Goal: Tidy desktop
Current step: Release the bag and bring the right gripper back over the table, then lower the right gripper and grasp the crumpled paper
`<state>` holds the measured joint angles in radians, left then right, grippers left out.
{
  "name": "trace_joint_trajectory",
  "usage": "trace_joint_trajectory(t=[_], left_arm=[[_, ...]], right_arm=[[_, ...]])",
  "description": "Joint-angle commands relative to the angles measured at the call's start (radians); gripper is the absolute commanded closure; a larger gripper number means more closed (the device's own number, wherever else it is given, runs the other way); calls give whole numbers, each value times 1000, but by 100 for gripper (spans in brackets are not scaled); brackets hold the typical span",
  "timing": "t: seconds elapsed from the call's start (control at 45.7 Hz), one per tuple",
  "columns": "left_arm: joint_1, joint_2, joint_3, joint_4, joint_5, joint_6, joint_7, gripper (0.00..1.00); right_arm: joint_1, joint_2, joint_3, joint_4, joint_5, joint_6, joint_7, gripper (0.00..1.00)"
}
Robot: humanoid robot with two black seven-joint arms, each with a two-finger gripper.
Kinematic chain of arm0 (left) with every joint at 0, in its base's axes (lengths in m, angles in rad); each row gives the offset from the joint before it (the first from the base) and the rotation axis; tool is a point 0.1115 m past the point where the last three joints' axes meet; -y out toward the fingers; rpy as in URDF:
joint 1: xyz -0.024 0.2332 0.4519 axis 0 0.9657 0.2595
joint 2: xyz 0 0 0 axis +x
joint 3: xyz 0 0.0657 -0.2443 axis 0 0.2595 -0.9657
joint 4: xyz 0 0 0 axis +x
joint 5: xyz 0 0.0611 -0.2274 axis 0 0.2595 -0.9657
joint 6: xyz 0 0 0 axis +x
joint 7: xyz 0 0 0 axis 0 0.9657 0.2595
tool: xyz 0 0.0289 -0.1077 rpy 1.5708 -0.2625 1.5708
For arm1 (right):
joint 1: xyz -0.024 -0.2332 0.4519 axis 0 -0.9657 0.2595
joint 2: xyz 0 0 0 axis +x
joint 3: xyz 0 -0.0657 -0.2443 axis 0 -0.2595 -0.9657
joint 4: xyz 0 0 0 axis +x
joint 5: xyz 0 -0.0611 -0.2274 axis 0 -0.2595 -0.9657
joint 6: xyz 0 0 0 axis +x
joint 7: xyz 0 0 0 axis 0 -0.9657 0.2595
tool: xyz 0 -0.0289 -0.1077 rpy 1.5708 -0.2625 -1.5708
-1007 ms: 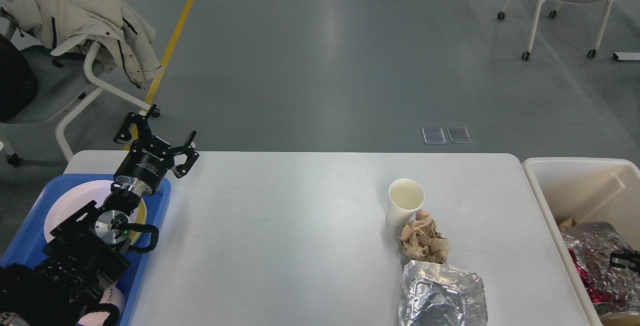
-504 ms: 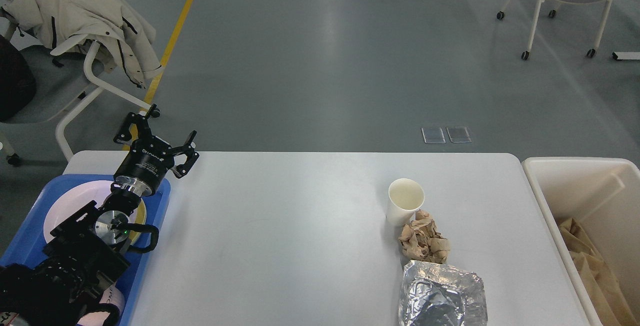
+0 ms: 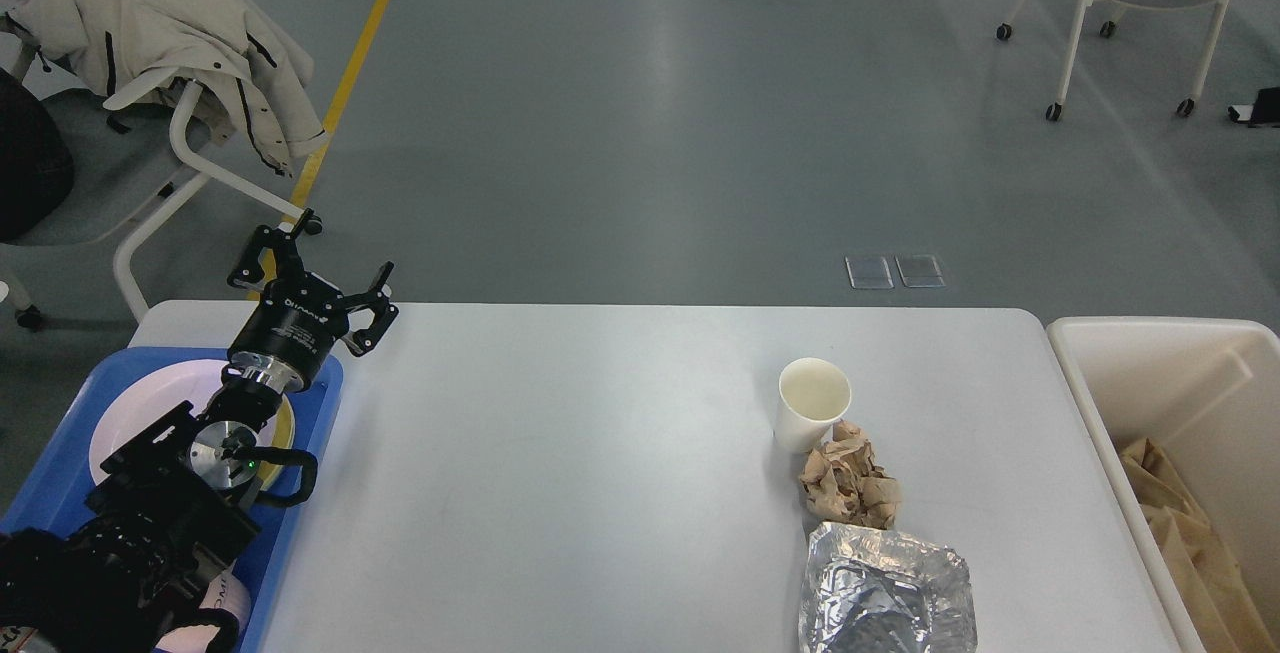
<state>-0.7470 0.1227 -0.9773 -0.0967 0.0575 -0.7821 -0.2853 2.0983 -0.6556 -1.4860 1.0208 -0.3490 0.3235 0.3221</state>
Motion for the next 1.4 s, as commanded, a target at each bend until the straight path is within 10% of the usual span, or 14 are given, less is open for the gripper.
trace_joint_trajectory(t=[0.0,0.131,0.35,0.525,0.876,1.379], left_arm=[[0,0,0,0,1,0,0,0],[0,0,0,0,1,0,0,0],[2,0,0,0,1,0,-5,0],[0,0,0,0,-1,0,-5,0],[0,0,0,0,-1,0,-5,0],[0,0,0,0,-1,-2,-5,0]], right_arm=[[212,8,119,267,-8,227,-9,0],[281,11,259,488,-19,410,-41,0],[278,232,279,619,-21,345,-135,0],[146,330,282,549,-24,240,-218,0],[-320,531,273,351,39,-134,-233,0],[-652,649,282,107,107,-293,-334,0]])
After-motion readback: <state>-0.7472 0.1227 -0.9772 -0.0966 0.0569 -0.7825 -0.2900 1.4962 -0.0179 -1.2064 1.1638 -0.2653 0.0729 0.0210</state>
